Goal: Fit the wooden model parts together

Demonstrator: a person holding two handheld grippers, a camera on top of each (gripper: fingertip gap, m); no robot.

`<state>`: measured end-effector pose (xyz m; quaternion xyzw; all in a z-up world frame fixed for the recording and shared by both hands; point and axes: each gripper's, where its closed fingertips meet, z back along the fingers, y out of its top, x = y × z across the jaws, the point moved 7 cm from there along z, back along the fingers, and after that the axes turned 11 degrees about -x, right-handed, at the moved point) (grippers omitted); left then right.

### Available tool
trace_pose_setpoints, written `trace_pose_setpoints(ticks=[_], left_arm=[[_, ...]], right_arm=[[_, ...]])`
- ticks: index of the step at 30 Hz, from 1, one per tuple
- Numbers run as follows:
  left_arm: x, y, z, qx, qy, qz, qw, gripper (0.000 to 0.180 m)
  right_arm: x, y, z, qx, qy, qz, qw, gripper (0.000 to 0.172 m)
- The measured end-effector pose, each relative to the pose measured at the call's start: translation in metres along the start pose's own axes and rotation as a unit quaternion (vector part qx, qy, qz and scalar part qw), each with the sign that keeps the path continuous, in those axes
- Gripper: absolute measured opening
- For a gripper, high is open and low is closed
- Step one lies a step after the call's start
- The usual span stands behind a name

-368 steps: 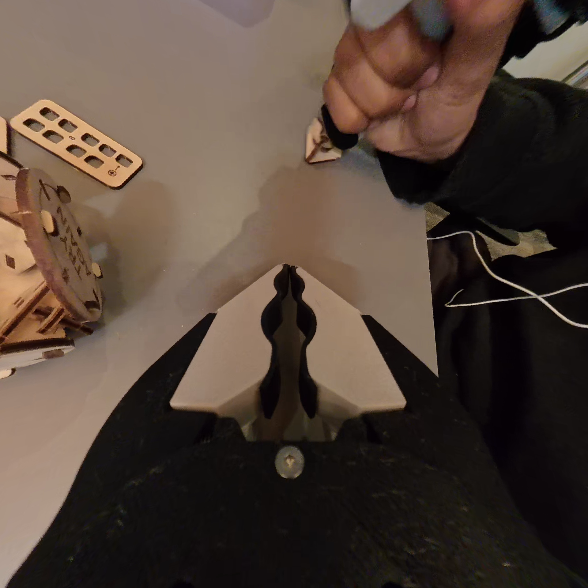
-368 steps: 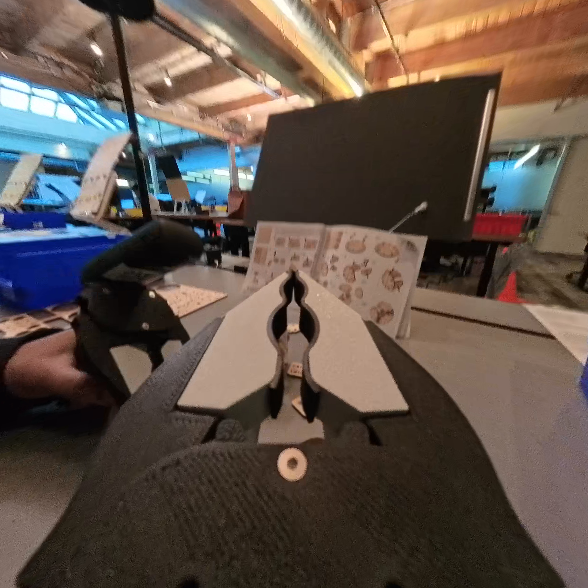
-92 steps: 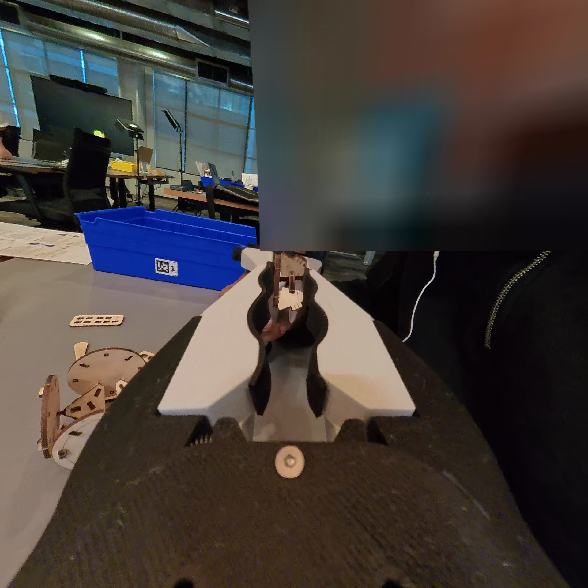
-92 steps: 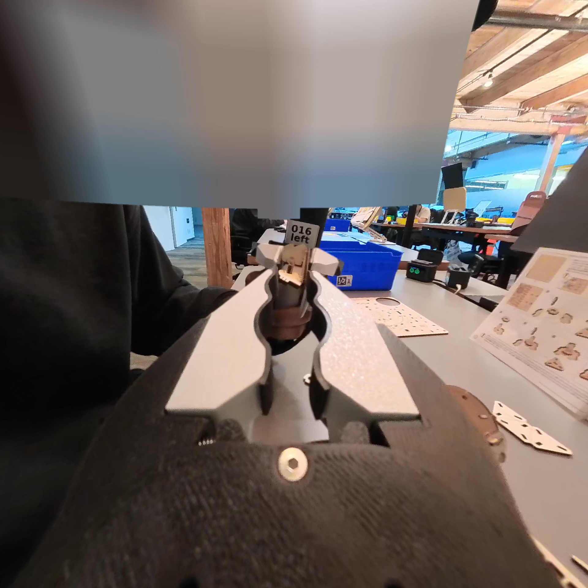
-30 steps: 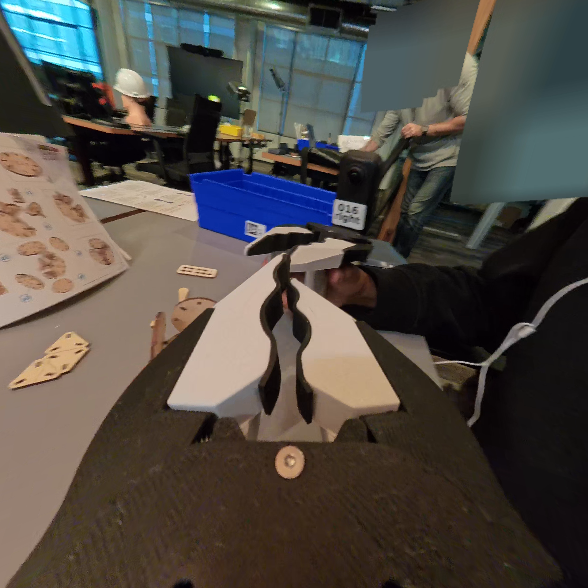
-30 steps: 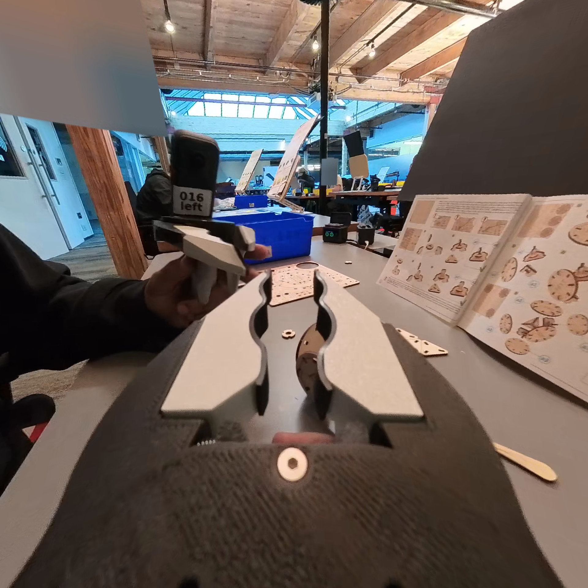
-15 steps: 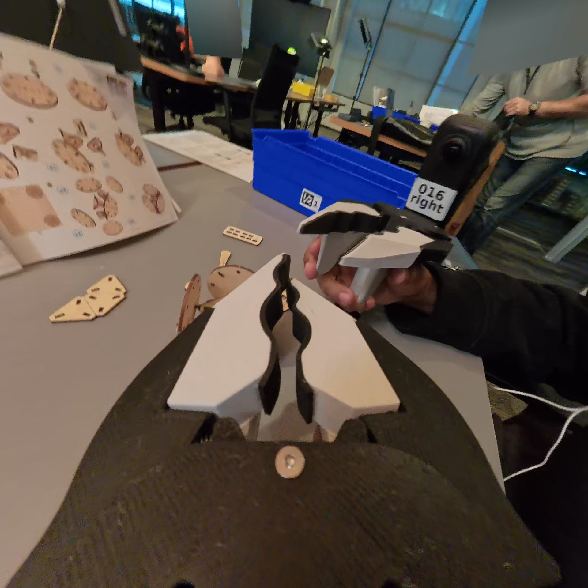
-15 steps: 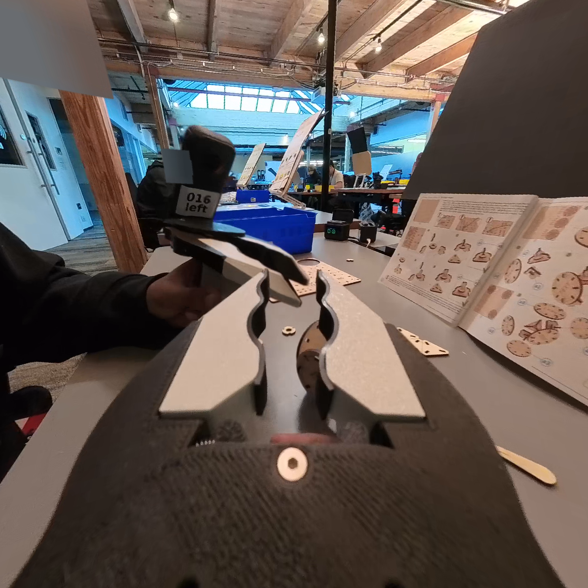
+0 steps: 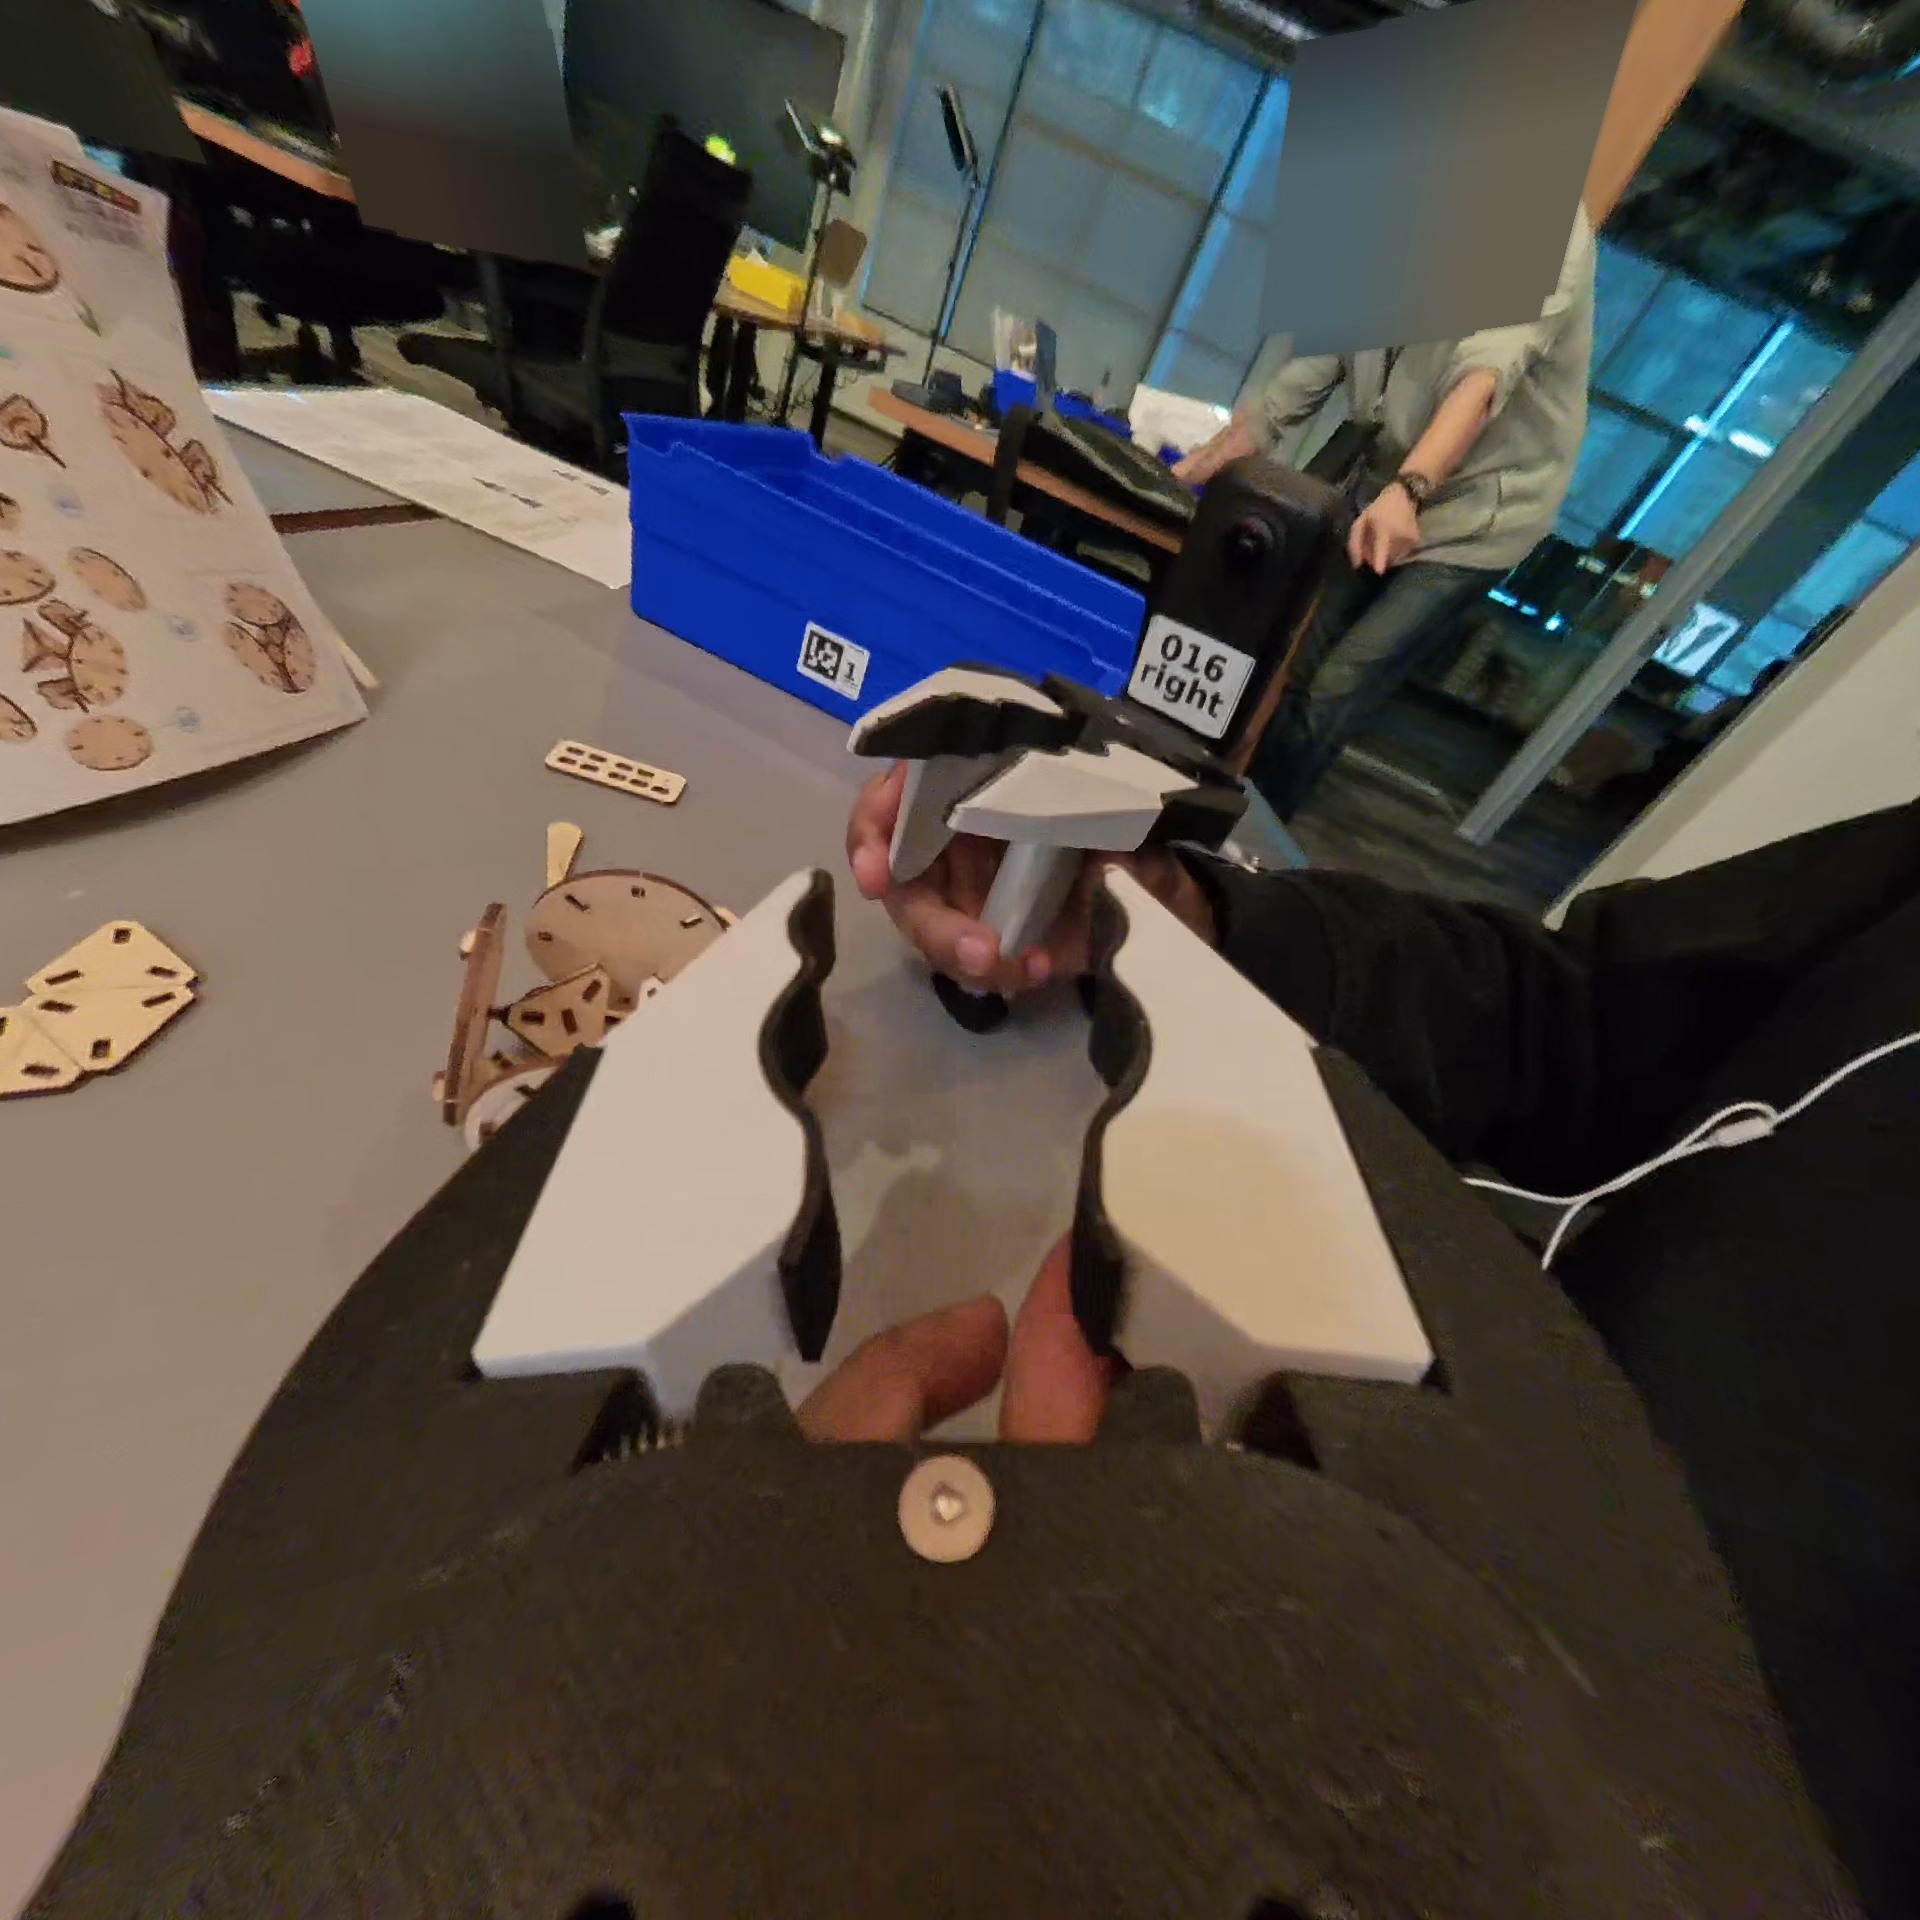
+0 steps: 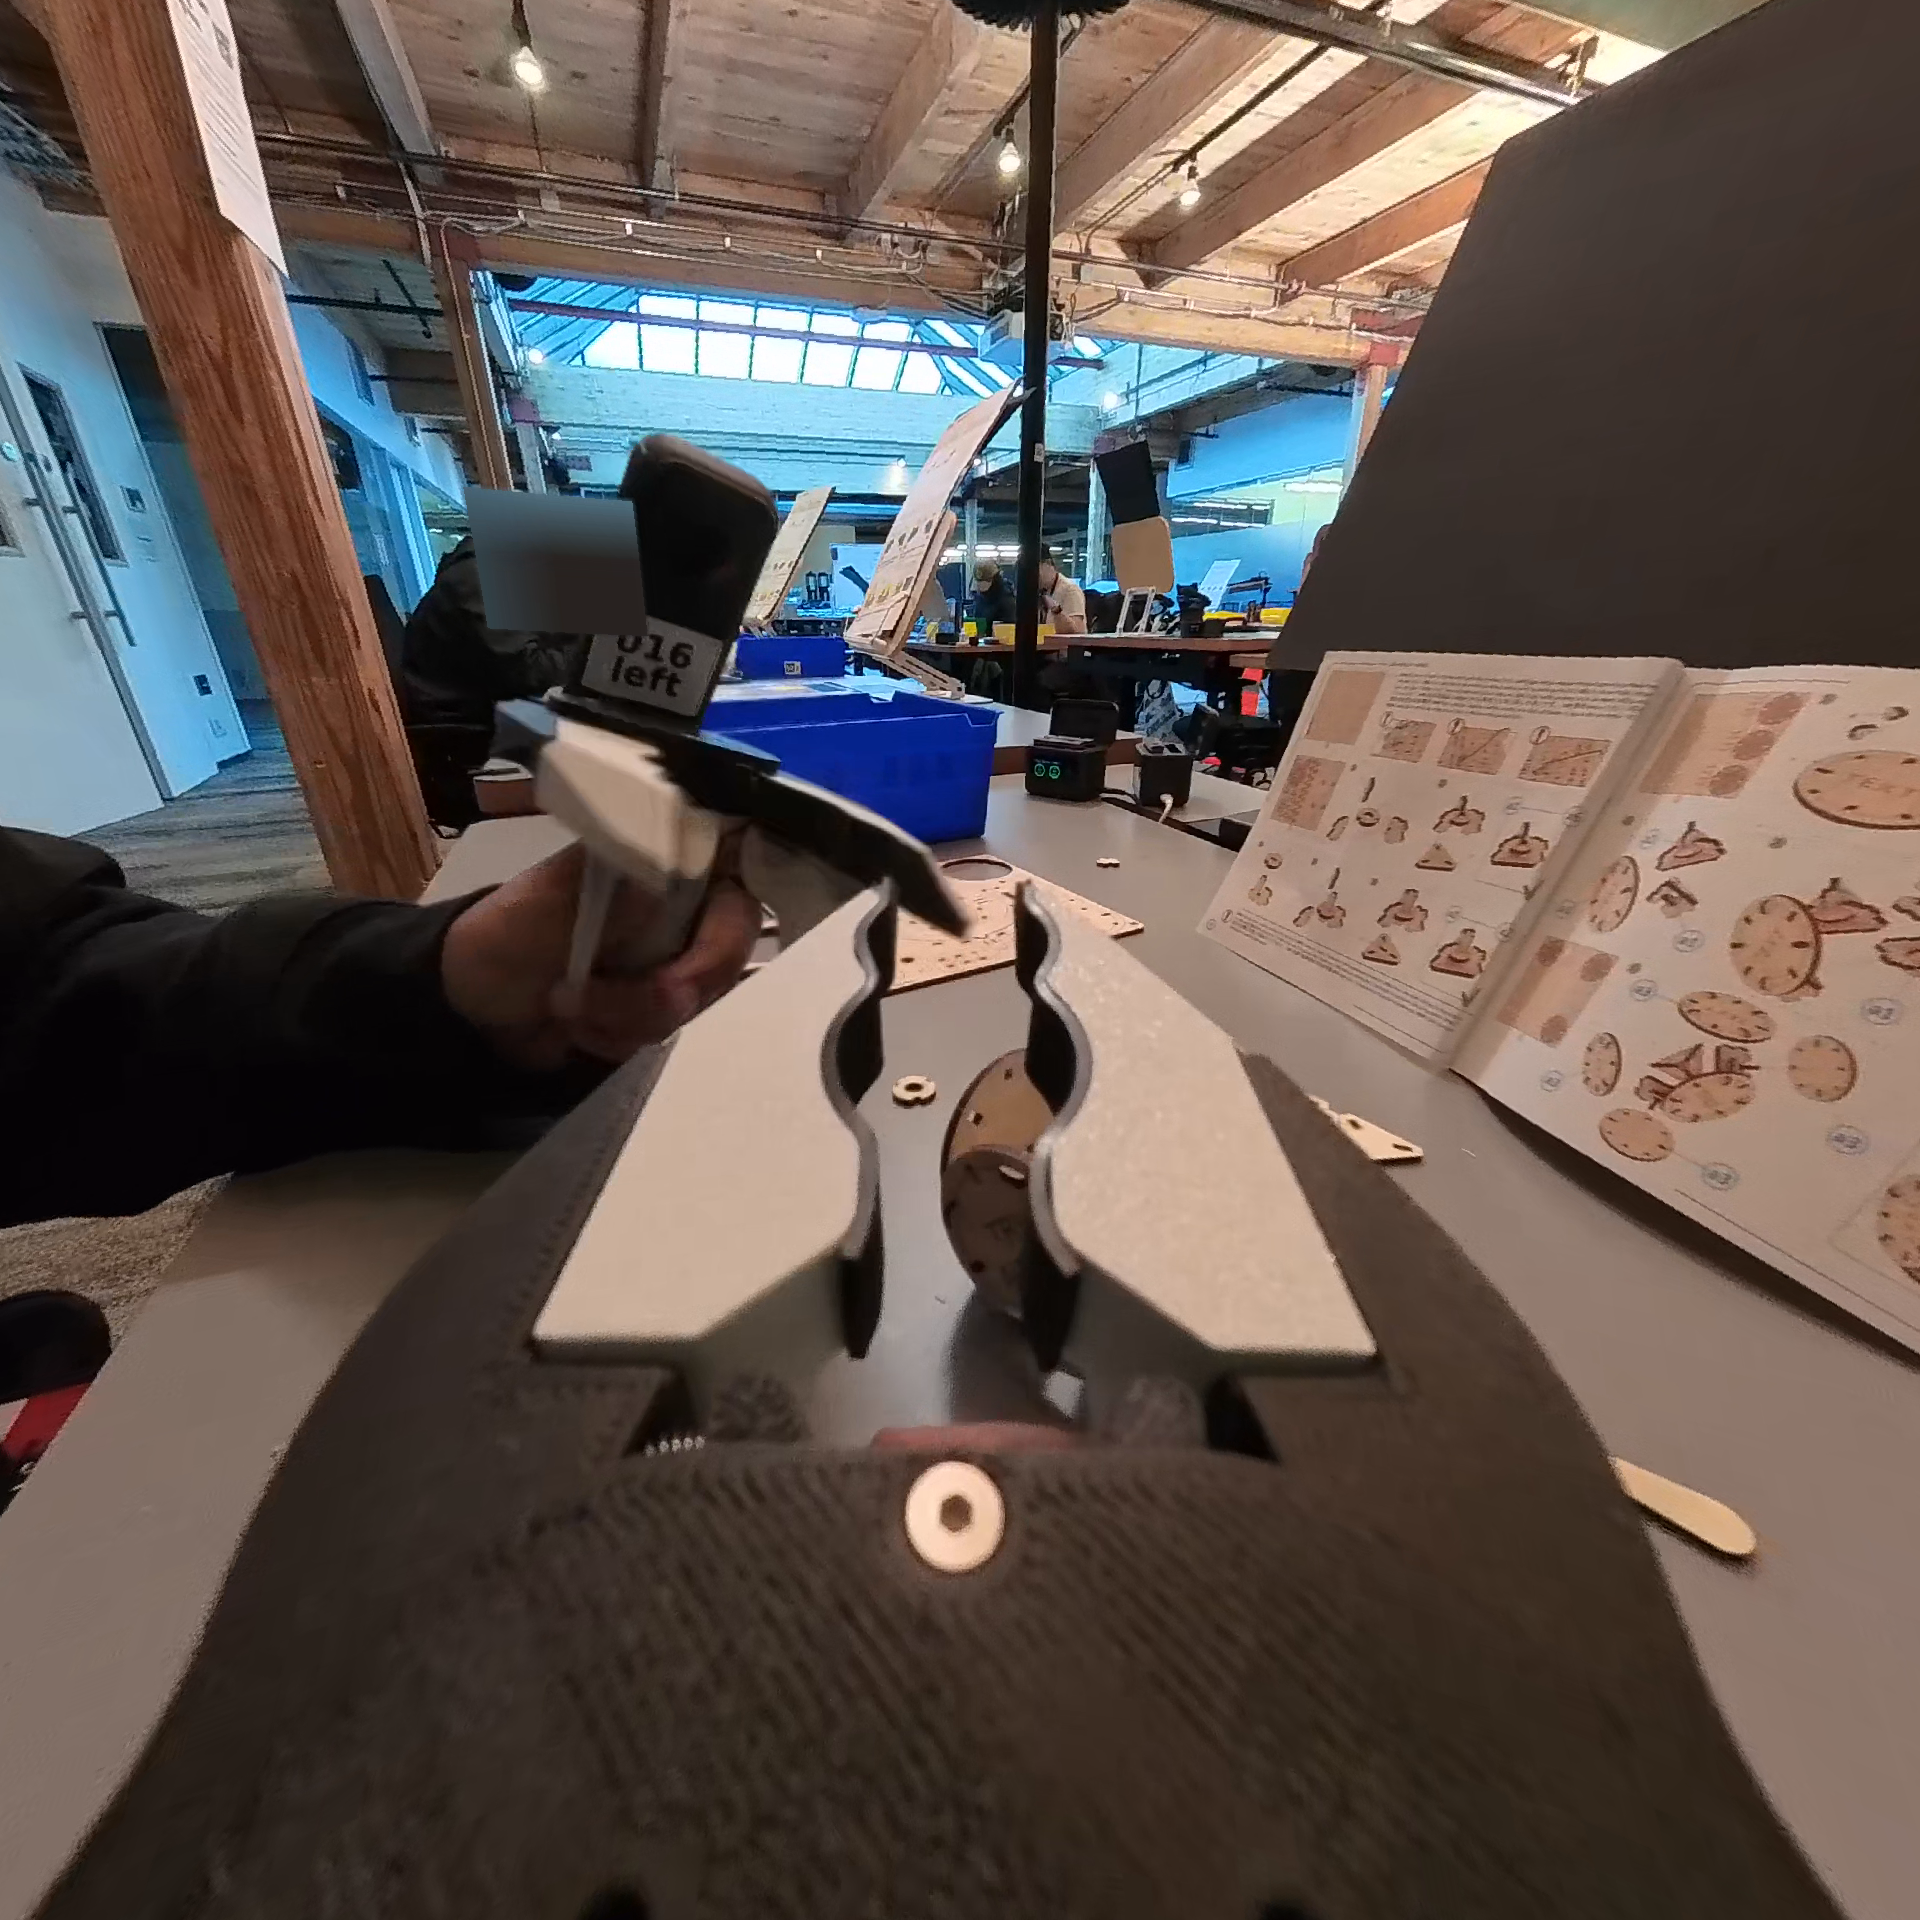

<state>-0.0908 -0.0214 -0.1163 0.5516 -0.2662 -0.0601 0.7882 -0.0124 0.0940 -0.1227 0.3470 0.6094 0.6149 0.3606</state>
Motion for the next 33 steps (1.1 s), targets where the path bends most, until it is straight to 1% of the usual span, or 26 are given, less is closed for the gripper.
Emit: trace_pose_setpoints(ticks=[1,4,5,6,7,9,11,12,14,16,19,22,26,29,33], left_arm=[[0.001,0.000,0.000,0.007,0.009,-0.005,1.000,0.050],[0.008,0.000,-0.003,0.003,0.014,-0.030,0.999,0.037],[0.009,-0.002,-0.005,-0.004,0.014,-0.039,0.999,0.041],[0.011,-0.005,-0.008,-0.012,0.005,-0.050,0.999,0.055],[0.012,-0.007,-0.010,-0.014,-0.006,-0.054,0.998,0.074],[0.014,-0.006,-0.009,0.004,-0.022,-0.048,0.999,0.114],[0.014,-0.007,-0.008,0.025,-0.030,-0.037,0.999,0.148],[0.013,-0.008,-0.007,0.035,-0.025,-0.030,0.999,0.157],[0.012,-0.009,-0.006,0.050,0.007,-0.021,0.998,0.155],[0.016,-0.012,-0.006,0.042,0.024,-0.031,0.998,0.156],[0.026,-0.014,-0.013,0.009,0.036,-0.041,0.998,0.158],[0.032,-0.014,-0.025,-0.040,0.089,-0.045,0.994,0.157],[0.039,-0.012,-0.042,-0.072,0.160,-0.053,0.983,0.156],[0.045,-0.012,-0.051,-0.073,0.194,-0.046,0.977,0.157],[0.060,-0.013,-0.059,-0.052,0.199,-0.009,0.979,0.156]], right_arm=[[0.000,0.000,0.000,0.000,0.000,0.000,1.000,0.021],[-0.002,0.001,0.000,0.002,-0.004,0.004,1.000,0.021],[-0.003,0.002,0.000,0.001,-0.005,0.006,1.000,0.021],[-0.004,0.002,-0.001,0.000,-0.007,0.008,1.000,0.020],[-0.004,0.002,0.000,0.000,-0.011,0.012,1.000,0.020],[-0.002,0.002,0.000,-0.001,-0.024,0.019,1.000,0.019],[0.001,0.001,-0.002,-0.004,-0.039,0.026,0.999,0.018],[0.003,0.000,-0.003,-0.012,-0.046,0.033,0.998,0.018],[0.007,-0.003,-0.005,-0.029,-0.060,0.051,0.996,0.018],[0.008,-0.002,-0.005,-0.032,-0.060,0.059,0.996,0.018],[0.002,0.004,-0.004,-0.018,-0.043,0.062,0.997,0.017],[-0.005,0.009,-0.005,-0.016,-0.042,0.092,0.995,0.016],[-0.012,0.011,-0.006,-0.020,-0.049,0.131,0.990,0.014],[-0.015,0.012,-0.005,-0.023,-0.056,0.154,0.986,0.013],[-0.015,0.019,0.004,0.000,-0.075,0.165,0.983,0.012]])
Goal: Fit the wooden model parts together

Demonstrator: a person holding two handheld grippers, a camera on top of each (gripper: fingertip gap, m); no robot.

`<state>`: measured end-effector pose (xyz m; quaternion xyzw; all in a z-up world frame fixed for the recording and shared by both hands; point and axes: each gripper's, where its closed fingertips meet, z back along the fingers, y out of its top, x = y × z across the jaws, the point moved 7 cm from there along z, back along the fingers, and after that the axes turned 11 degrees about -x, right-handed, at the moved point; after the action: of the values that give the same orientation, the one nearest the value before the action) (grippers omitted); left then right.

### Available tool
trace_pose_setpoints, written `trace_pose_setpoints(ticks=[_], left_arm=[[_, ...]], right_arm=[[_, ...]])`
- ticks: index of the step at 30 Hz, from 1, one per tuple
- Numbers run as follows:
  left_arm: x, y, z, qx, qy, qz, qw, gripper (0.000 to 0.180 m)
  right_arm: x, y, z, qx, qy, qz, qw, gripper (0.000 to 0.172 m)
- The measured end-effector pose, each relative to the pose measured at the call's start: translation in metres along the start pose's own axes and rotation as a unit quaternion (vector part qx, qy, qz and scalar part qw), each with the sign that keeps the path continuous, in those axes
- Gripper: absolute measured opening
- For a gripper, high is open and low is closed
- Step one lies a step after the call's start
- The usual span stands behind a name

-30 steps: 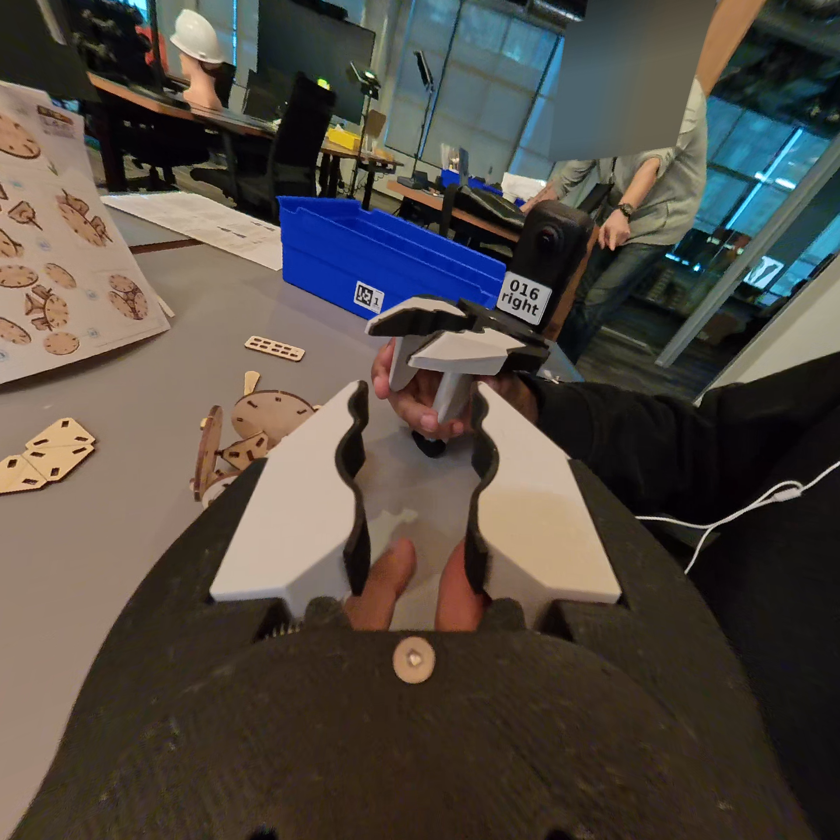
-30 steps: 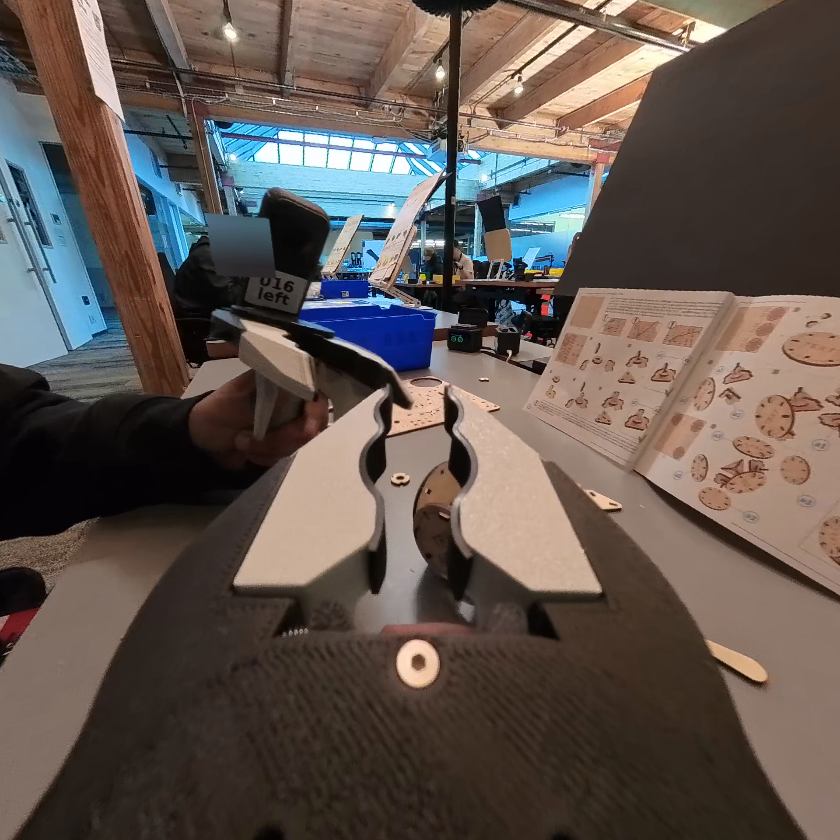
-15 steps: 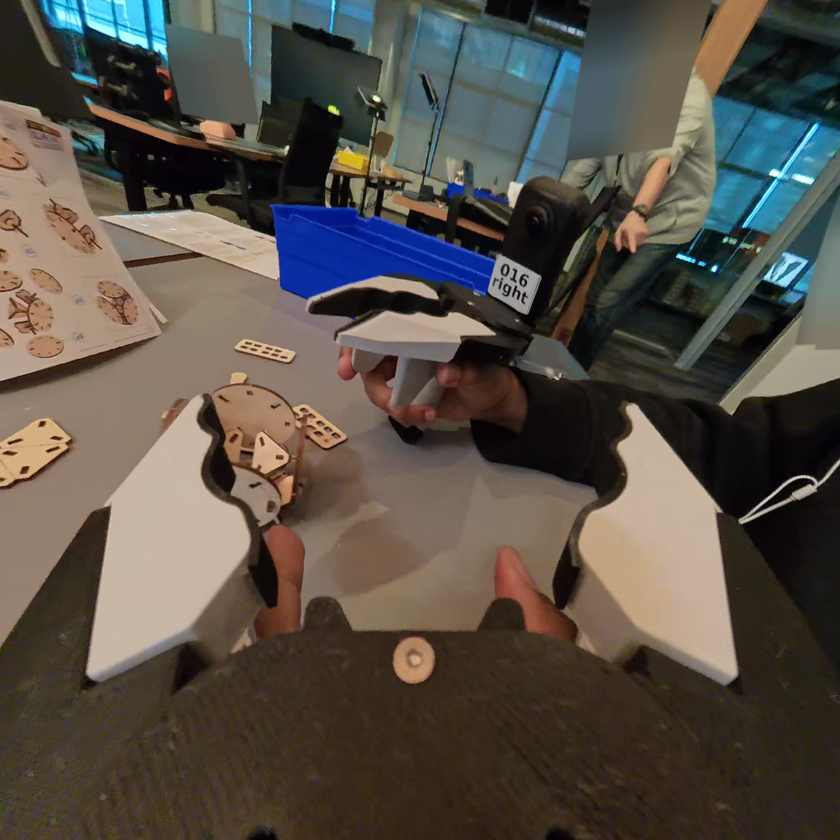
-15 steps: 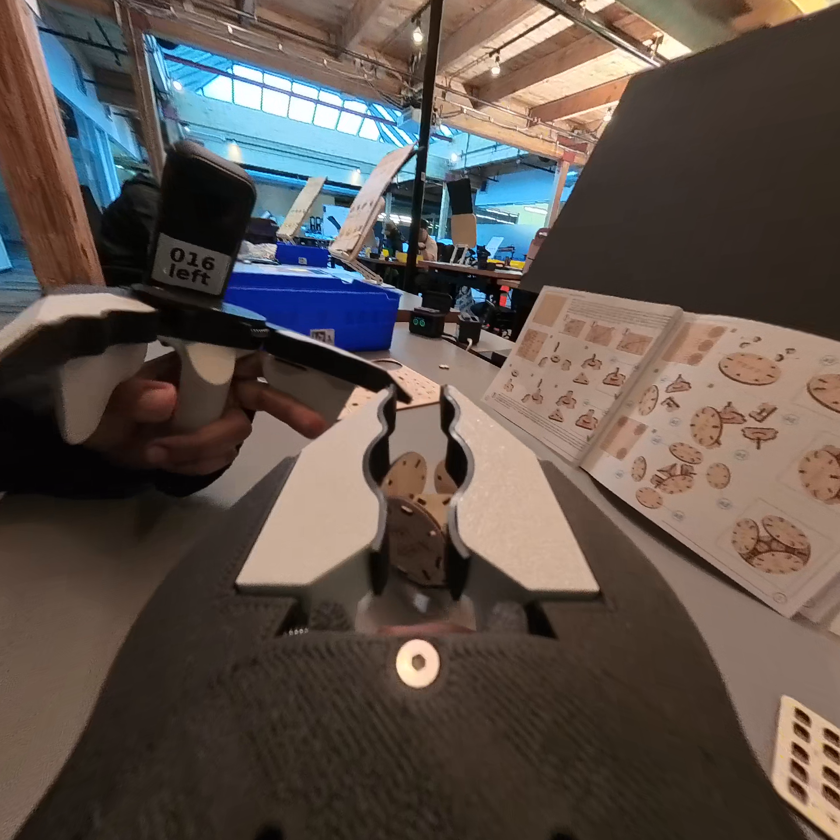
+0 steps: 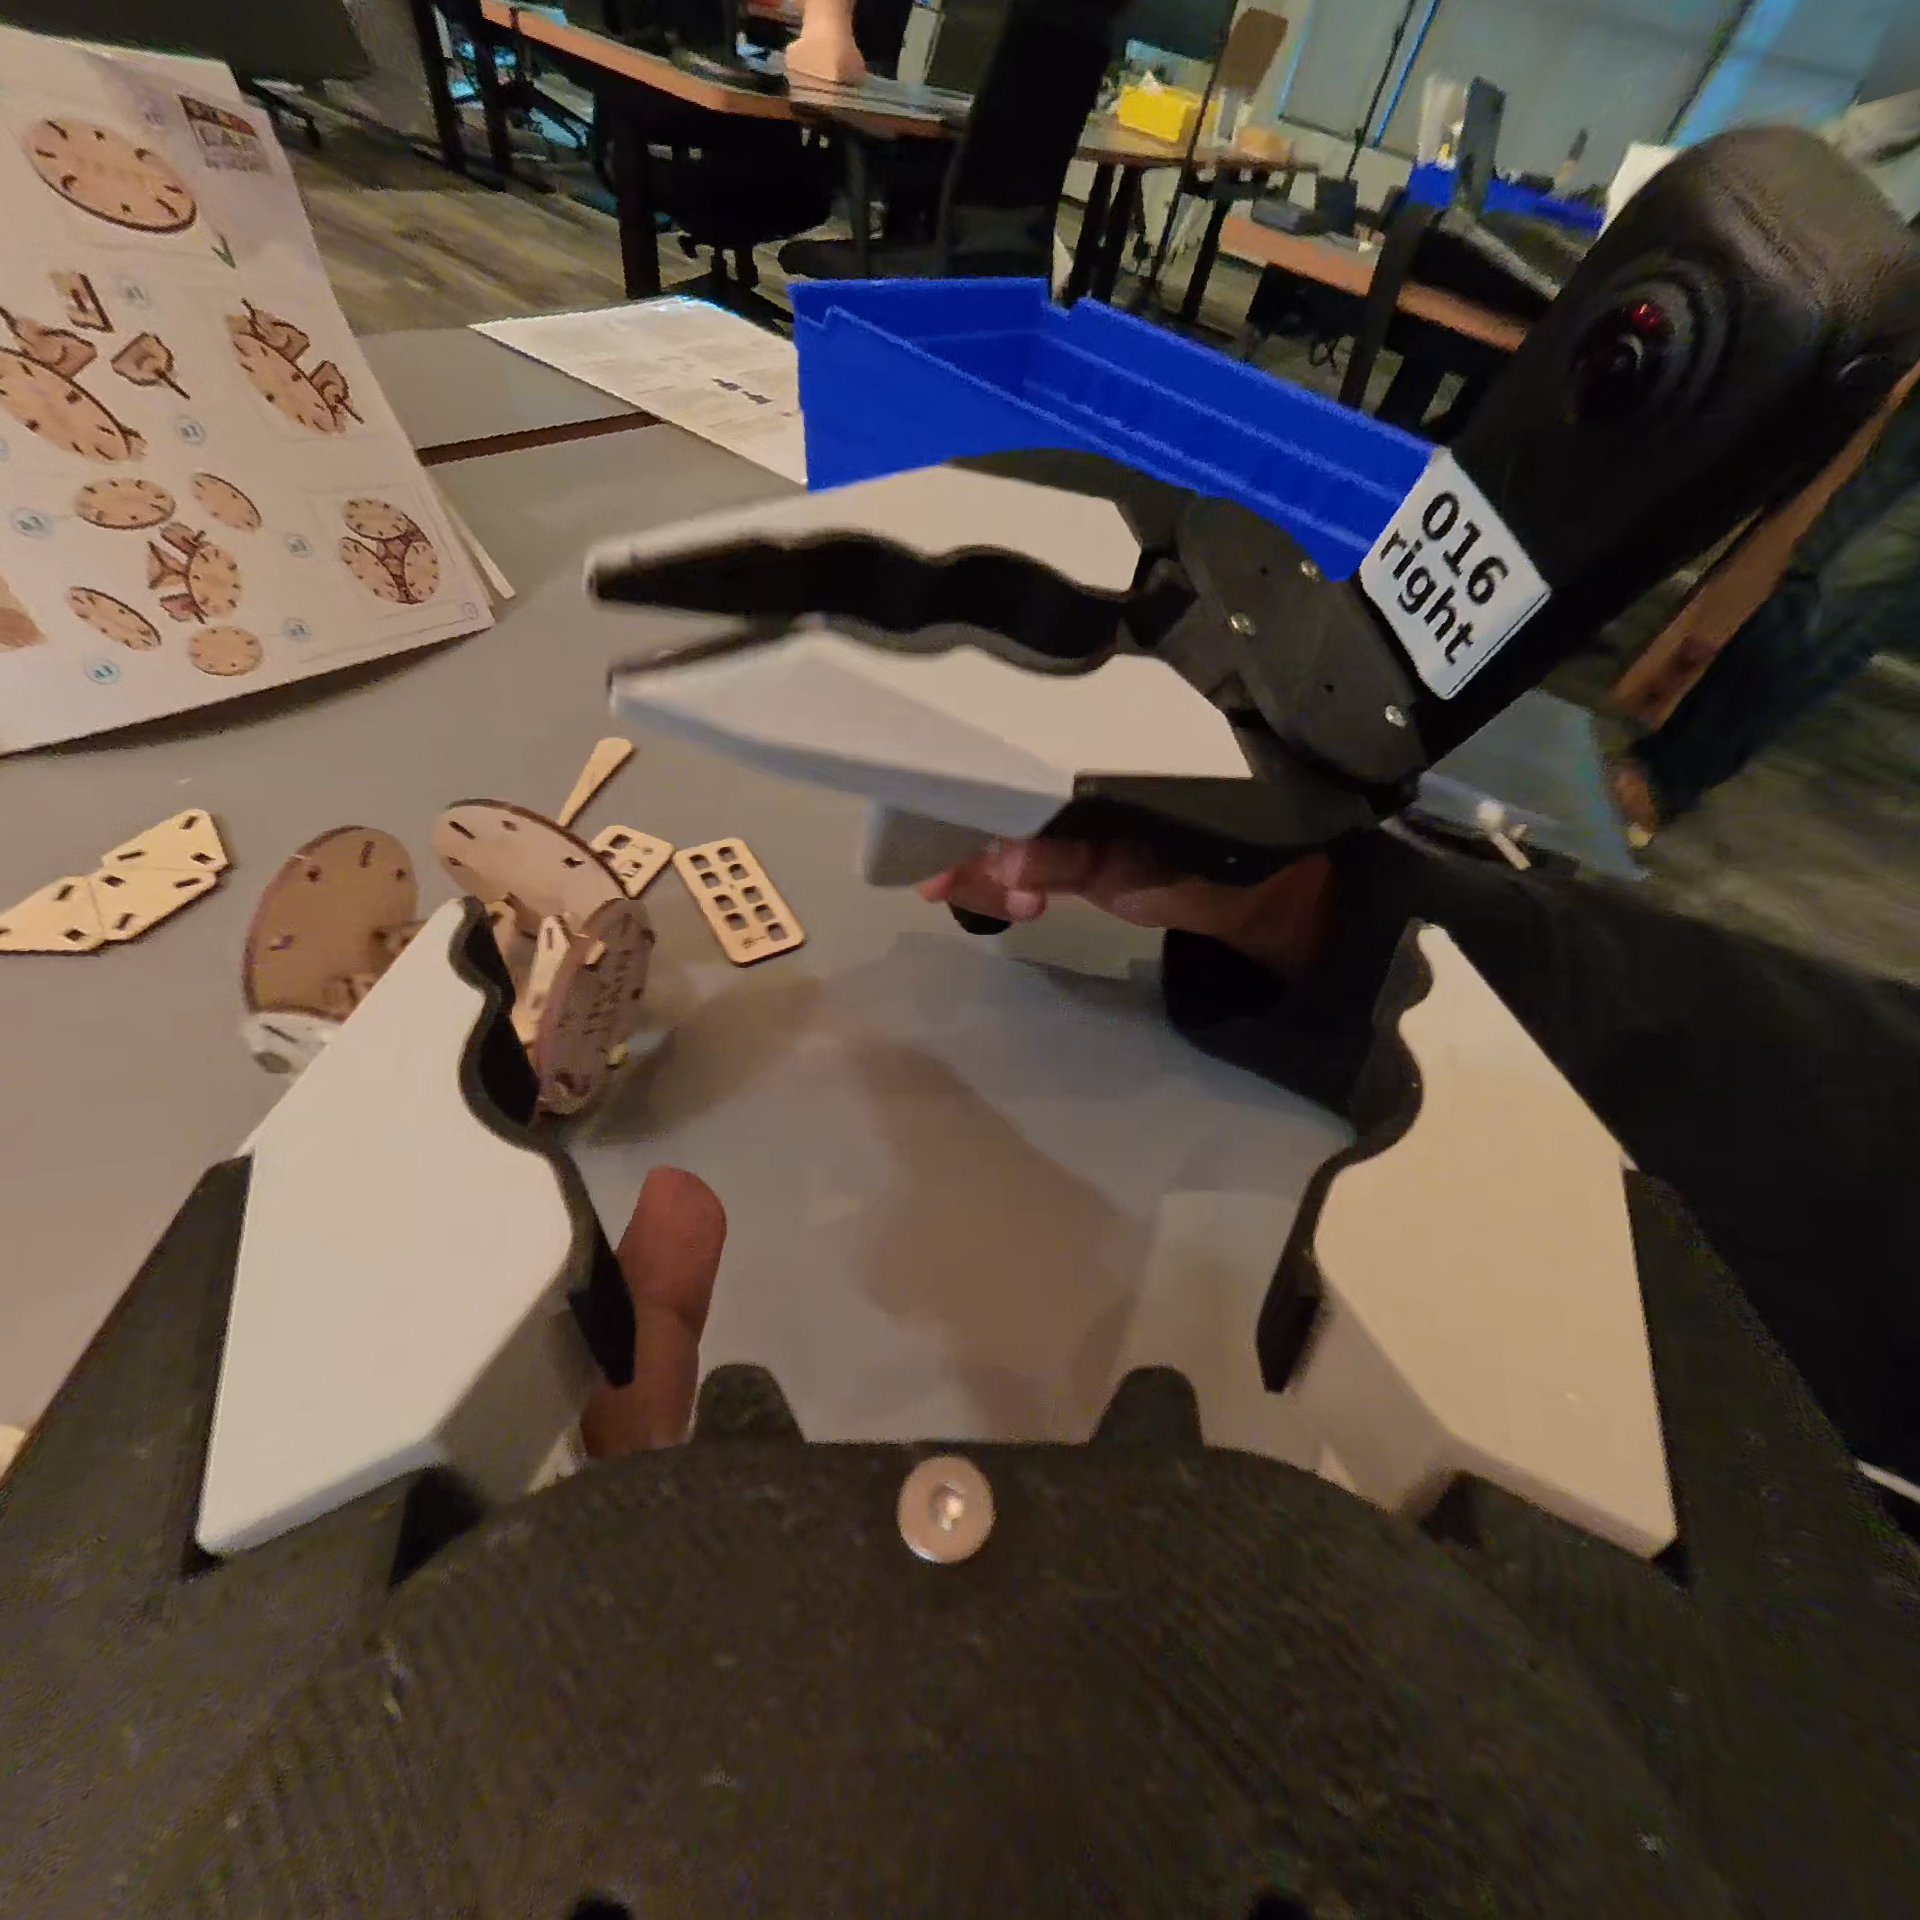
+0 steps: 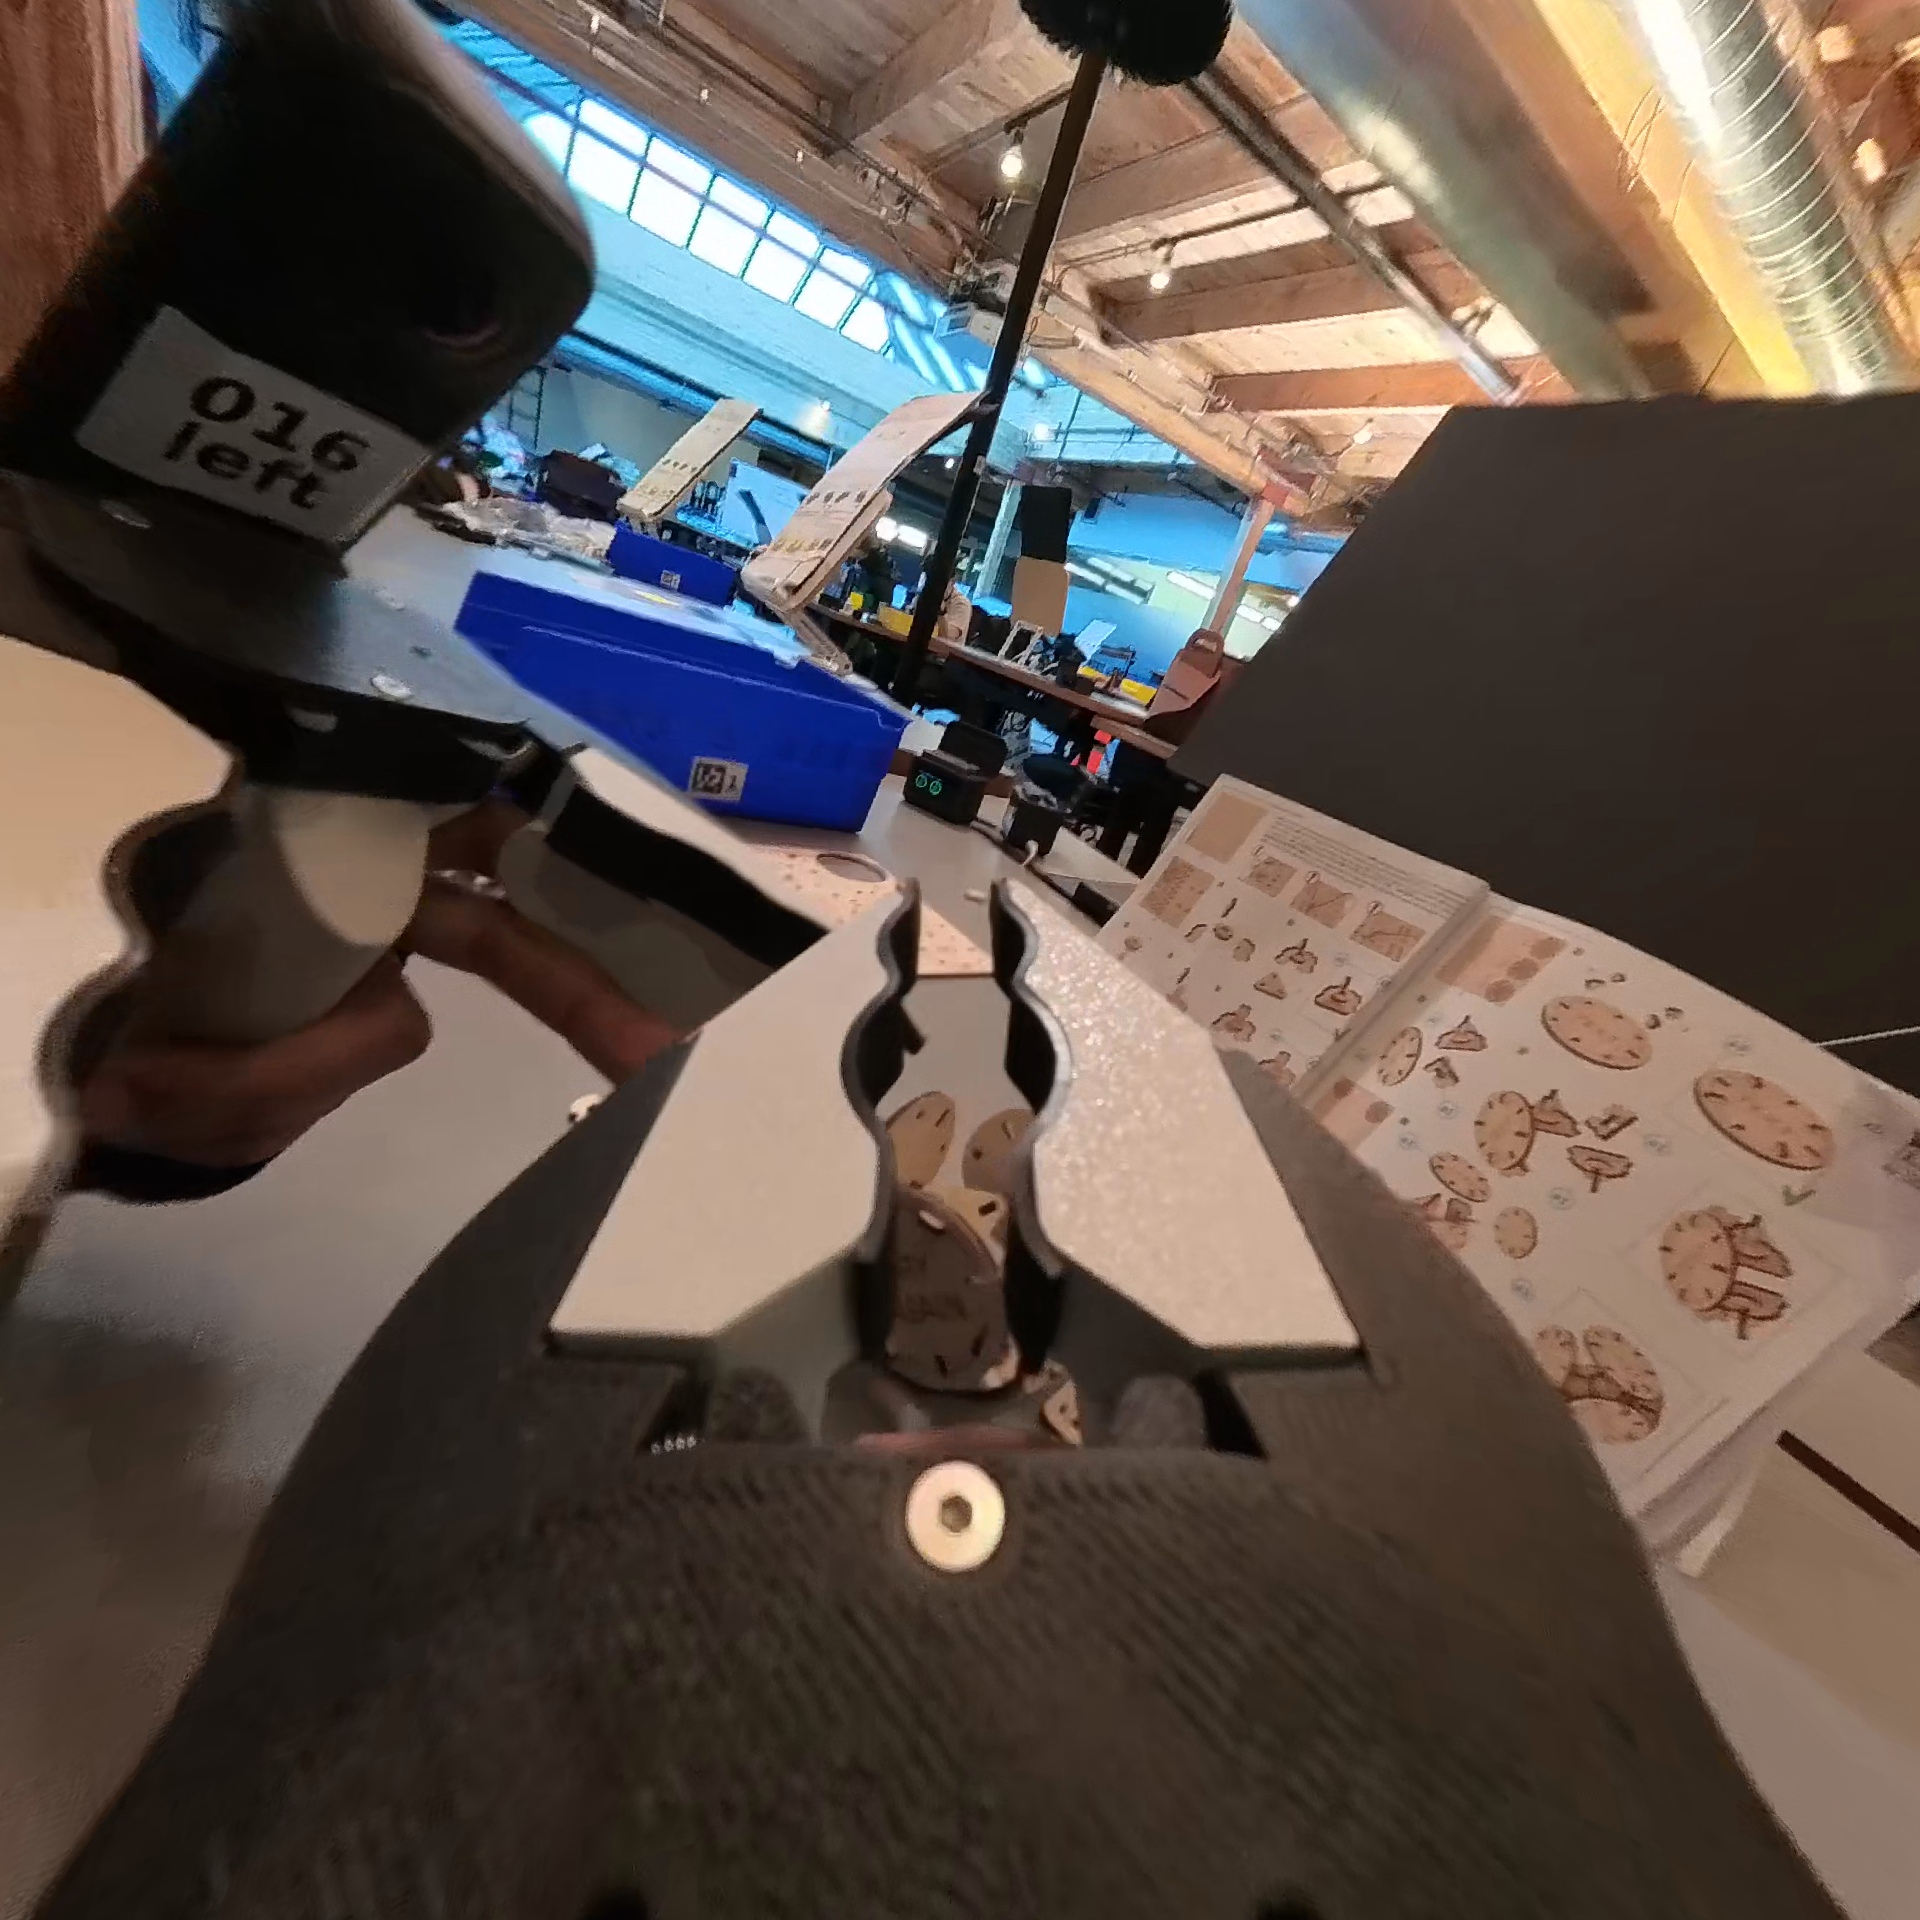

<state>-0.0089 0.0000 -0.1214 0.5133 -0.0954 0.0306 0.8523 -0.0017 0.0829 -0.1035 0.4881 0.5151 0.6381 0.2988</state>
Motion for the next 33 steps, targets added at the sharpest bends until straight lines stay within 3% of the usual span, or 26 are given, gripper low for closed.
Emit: trace_pose_setpoints(ticks=[2,6,8,11,13,15,17,18,21,23,25,27,30,33], left_arm=[[0.010,0.003,0.005,0.013,-0.009,0.021,1.000,0.156],[0.026,0.009,0.024,0.032,0.014,-0.020,0.999,0.156],[0.029,0.008,0.028,0.035,0.022,-0.045,0.998,0.156],[0.032,0.016,0.028,0.050,0.006,-0.040,0.998,0.156],[0.036,0.024,0.030,0.068,-0.014,-0.052,0.996,0.157],[0.037,0.029,0.032,0.074,-0.017,-0.067,0.995,0.157],[0.036,0.030,0.033,0.074,-0.017,-0.076,0.994,0.157],[0.035,0.029,0.034,0.072,-0.015,-0.076,0.994,0.157],[0.033,0.022,0.033,0.067,-0.012,-0.069,0.995,0.157],[0.032,0.015,0.029,0.057,-0.011,-0.057,0.997,0.157],[0.033,0.009,0.024,0.041,-0.012,-0.032,0.999,0.157],[0.033,0.008,0.019,0.030,-0.007,-0.014,0.999,0.157],[0.033,0.013,0.012,0.011,0.016,-0.007,1.000,0.157],[0.034,0.020,0.002,-0.004,0.038,-0.010,0.999,0.157]], right_arm=[[0.012,0.013,0.014,0.043,-0.043,-0.015,0.998,0.008],[0.038,0.071,0.088,0.151,-0.114,-0.195,0.962,0.011],[0.038,0.105,0.146,0.175,-0.131,-0.260,0.941,0.011],[0.013,0.136,0.241,0.150,-0.120,-0.288,0.938,0.017],[-0.009,0.138,0.318,0.115,-0.149,-0.282,0.941,0.020],[-0.028,0.115,0.404,0.065,-0.251,-0.280,0.924,0.021],[-0.055,0.061,0.498,-0.004,-0.390,-0.292,0.873,0.025],[-0.077,0.020,0.545,-0.054,-0.463,-0.305,0.831,0.028],[-0.197,-0.137,0.666,-0.219,-0.629,-0.354,0.657,0.033],[-0.306,-0.246,0.696,-0.309,-0.652,-0.416,0.554,0.034],[-0.412,-0.344,0.677,-0.394,-0.591,-0.504,0.491,0.026],[-0.495,-0.413,0.633,-0.452,-0.521,-0.561,0.458,0.024],[-0.573,-0.472,0.581,-0.536,-0.460,-0.563,0.429,0.020],[-0.601,-0.510,0.554,-0.539,-0.438,-0.598,0.400,0.024]])
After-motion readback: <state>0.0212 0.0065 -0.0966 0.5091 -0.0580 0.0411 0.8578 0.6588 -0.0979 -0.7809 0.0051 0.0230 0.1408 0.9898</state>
